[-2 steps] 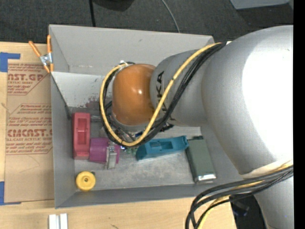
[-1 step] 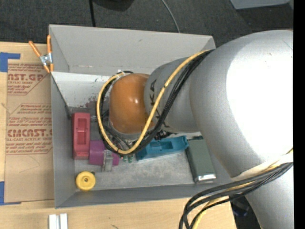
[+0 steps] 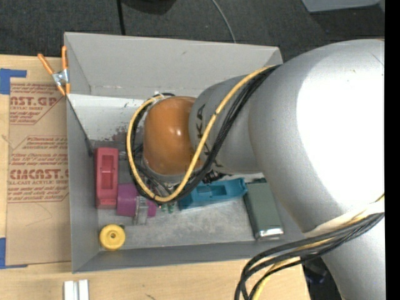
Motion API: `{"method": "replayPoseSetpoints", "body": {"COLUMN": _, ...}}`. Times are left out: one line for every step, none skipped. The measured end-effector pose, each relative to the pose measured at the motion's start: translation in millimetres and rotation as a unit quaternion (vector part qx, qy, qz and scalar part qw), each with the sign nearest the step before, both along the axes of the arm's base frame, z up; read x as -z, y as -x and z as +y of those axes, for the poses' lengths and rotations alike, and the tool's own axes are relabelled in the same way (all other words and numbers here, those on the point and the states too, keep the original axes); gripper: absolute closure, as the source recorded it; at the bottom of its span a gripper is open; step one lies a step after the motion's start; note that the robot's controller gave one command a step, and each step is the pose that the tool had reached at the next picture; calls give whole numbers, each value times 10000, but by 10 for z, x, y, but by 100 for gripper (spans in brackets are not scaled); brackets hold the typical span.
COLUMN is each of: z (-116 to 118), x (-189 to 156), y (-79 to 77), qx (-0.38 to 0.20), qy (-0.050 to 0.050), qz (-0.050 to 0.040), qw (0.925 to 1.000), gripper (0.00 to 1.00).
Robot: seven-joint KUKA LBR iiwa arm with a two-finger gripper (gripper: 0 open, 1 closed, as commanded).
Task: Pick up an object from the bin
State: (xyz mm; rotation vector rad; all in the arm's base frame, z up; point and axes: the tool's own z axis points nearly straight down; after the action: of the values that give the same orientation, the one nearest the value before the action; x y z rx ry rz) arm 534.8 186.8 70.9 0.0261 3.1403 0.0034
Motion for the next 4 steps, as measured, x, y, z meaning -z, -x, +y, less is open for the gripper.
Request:
{"method": "replayPoseSetpoints", "body": {"z": -3, "x": -36, "y": 11, "qx": 1, "qy": 2, "qz": 12, "qw": 10000, "gripper": 100}}
{"method": "replayPoseSetpoints", "body": {"z": 0, "x": -154, "y": 15, "qx": -1, "qy": 1, "qz": 17, "qw": 10000, "gripper": 100}}
{"method": "replayPoseSetpoints", "body": {"z": 0, "x": -295, "y": 20, "qx": 0, "qy": 3, "qz": 29, "qw": 10000, "gripper": 100}}
{"method": "replayPoseSetpoints", "body": {"z": 3, "x": -466, "y": 13, "qx": -1, "qy": -4, "qz": 11, "qw": 10000, "gripper": 100}}
